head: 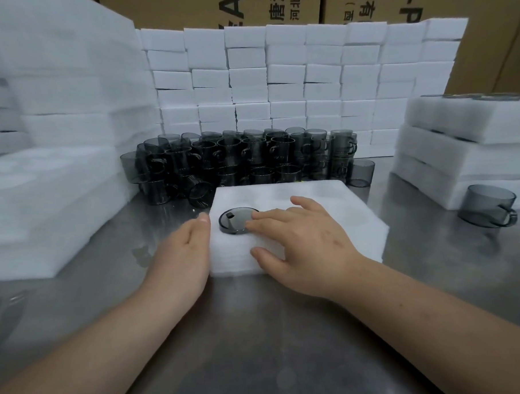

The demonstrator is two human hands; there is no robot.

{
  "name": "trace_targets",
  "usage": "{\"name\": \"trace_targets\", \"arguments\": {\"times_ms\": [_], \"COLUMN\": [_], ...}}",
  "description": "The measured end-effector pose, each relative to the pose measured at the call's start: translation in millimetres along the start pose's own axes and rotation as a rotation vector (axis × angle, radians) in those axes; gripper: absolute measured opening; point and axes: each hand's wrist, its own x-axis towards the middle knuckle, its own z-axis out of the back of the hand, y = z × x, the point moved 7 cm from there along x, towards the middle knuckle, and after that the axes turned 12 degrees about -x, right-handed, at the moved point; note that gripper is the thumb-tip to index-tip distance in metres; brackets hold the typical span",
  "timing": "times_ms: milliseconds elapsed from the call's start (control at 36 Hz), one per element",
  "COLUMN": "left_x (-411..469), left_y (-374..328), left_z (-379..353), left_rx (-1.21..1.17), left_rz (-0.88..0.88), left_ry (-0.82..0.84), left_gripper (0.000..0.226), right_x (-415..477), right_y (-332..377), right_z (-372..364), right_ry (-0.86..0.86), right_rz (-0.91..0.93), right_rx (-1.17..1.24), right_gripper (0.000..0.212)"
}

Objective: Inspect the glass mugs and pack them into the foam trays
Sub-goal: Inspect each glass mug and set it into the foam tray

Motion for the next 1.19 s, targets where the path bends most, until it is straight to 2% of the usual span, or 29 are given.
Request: {"name": "trace_targets", "arguments": {"times_ms": [83, 278, 500, 556, 611, 695, 750, 834, 945, 1028, 1195], "left_x": [6, 16, 43, 62, 83, 106, 118, 129, 134, 134, 130], "left_y": [7, 25, 38, 35, 24, 4, 4, 11, 17, 20, 11], "left_z": [3, 10, 6, 12, 19, 14, 7, -2, -19, -19, -15], "left_rx": [-0.065, -0.261, -0.314, -0.159, 0.15, 0.671, 0.853, 0.97, 1.18, 1.185, 1.134], "left_rz": [0.04, 0.181, 0.283, 0.232, 0.078, -0.239, -0.282, -0.203, -0.224, -0.165, -0.275], "left_ry": [-0.06, -0.237, -0.261, -0.261, -0.216, -0.065, 0.029, 0.117, 0.215, 0.21, 0.107], "left_gripper": [0.043, 0.03, 0.022, 0.016, 0.028, 0.048, 0.057, 0.067, 0.064, 0.053, 0.041], "right_x": [-1, -1, -1, -1, -2, -2, -2, -2, -1, -1, -1], "right_y": [-1, 0, -1, -1, -1, -1, -1, -2, -2, -2, -2], "right_z": [1, 1, 1, 2, 2, 2, 3, 3, 3, 1, 1], "right_ry": [-0.028, -0.081, -0.071, -0.091, -0.112, -0.168, -0.213, -0.247, -0.226, -0.181, -0.159], "right_rz": [-0.013, -0.039, -0.028, -0.031, -0.032, -0.032, -0.034, -0.033, -0.043, -0.049, -0.05], "right_rx": [0.026, 0.027, 0.029, 0.042, 0.048, 0.058, 0.057, 0.054, 0.063, 0.071, 0.063], "right_gripper": [0.038, 0.032, 0.033, 0.032, 0.031, 0.029, 0.028, 0.027, 0.029, 0.031, 0.031]}}
